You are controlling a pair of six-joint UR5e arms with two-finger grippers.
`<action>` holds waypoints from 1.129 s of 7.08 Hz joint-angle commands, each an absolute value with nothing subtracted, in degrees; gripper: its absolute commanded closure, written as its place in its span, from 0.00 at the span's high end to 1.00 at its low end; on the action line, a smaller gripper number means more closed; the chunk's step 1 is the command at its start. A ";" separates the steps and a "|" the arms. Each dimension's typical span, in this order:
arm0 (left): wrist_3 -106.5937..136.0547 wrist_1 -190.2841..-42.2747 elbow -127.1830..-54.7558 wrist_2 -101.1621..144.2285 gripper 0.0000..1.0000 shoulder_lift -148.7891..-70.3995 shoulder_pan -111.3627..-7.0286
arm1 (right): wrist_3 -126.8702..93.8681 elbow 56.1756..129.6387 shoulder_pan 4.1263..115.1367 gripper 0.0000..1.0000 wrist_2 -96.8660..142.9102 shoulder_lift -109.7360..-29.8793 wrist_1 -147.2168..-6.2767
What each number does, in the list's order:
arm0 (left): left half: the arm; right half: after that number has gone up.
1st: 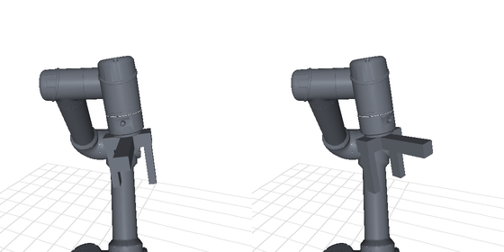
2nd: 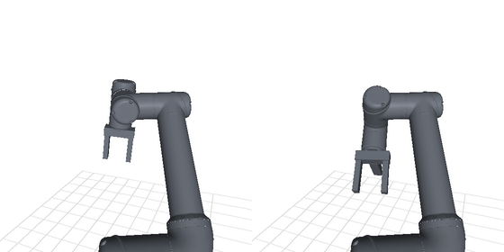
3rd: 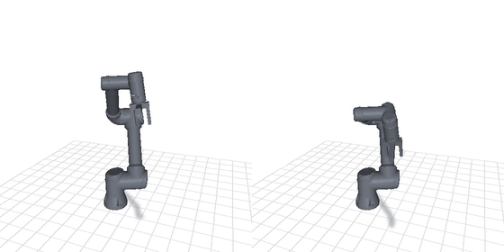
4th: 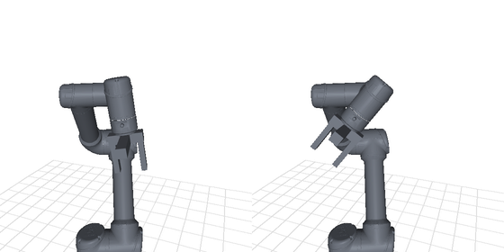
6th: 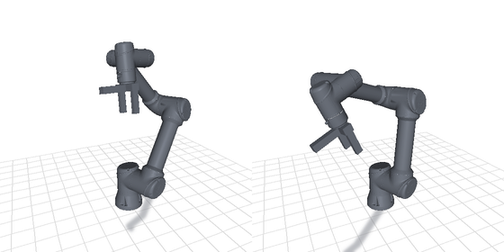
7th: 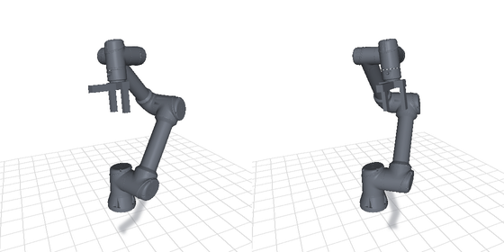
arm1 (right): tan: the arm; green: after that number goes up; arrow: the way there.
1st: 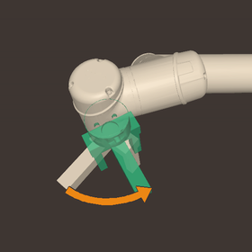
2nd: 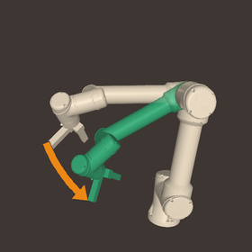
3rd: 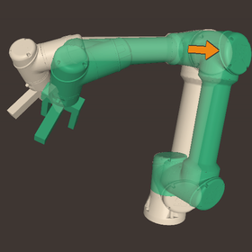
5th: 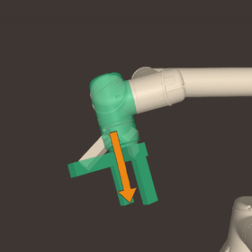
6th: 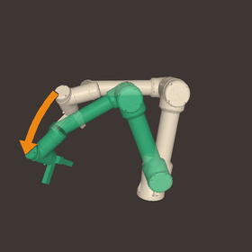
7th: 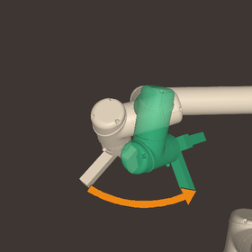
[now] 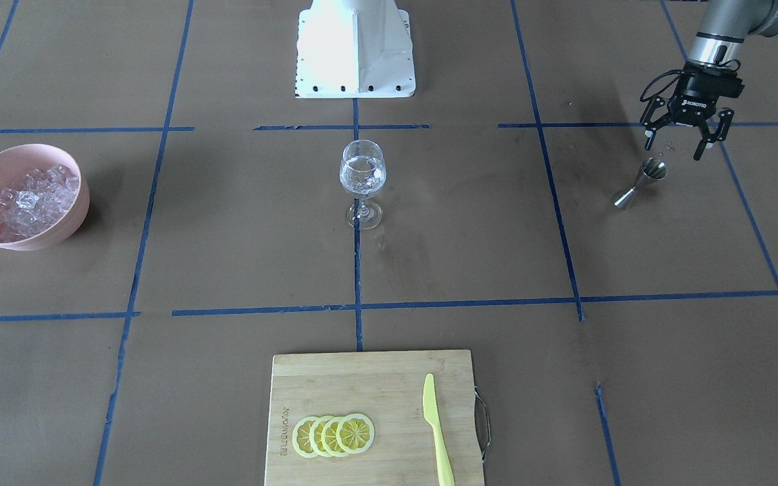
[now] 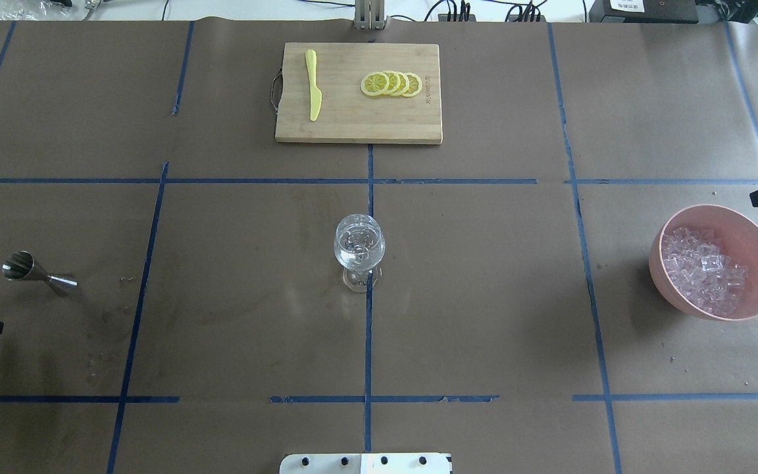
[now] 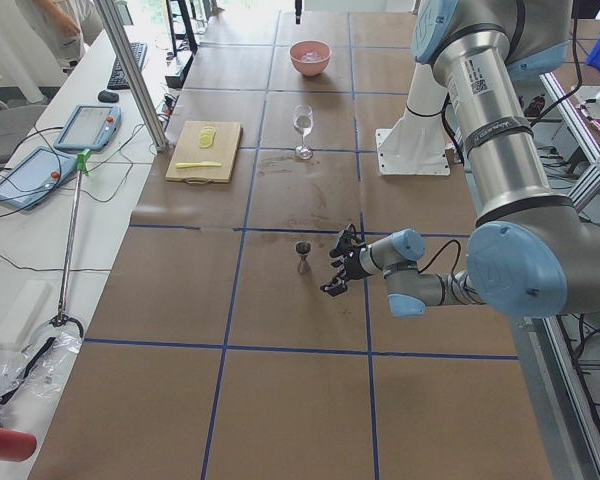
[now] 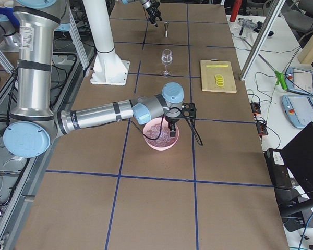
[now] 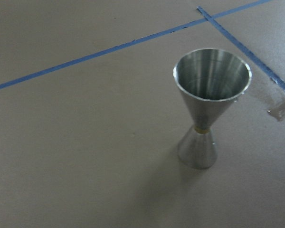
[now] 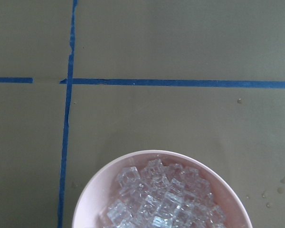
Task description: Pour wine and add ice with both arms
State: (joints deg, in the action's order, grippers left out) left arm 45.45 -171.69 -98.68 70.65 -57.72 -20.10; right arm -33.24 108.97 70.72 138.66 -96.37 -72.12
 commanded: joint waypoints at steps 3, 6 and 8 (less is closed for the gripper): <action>30.59 -171.74 -94.75 92.39 1.00 -59.93 -38.70 | -51.68 109.51 57.32 1.00 128.17 -98.51 -60.82; 30.59 -171.82 -89.59 119.54 1.00 -63.44 -60.86 | -51.68 109.51 55.73 1.00 121.47 -102.65 -60.82; 30.59 -172.09 -89.47 121.11 1.00 -63.63 -62.05 | -53.25 109.42 54.24 0.95 121.38 -102.92 -60.82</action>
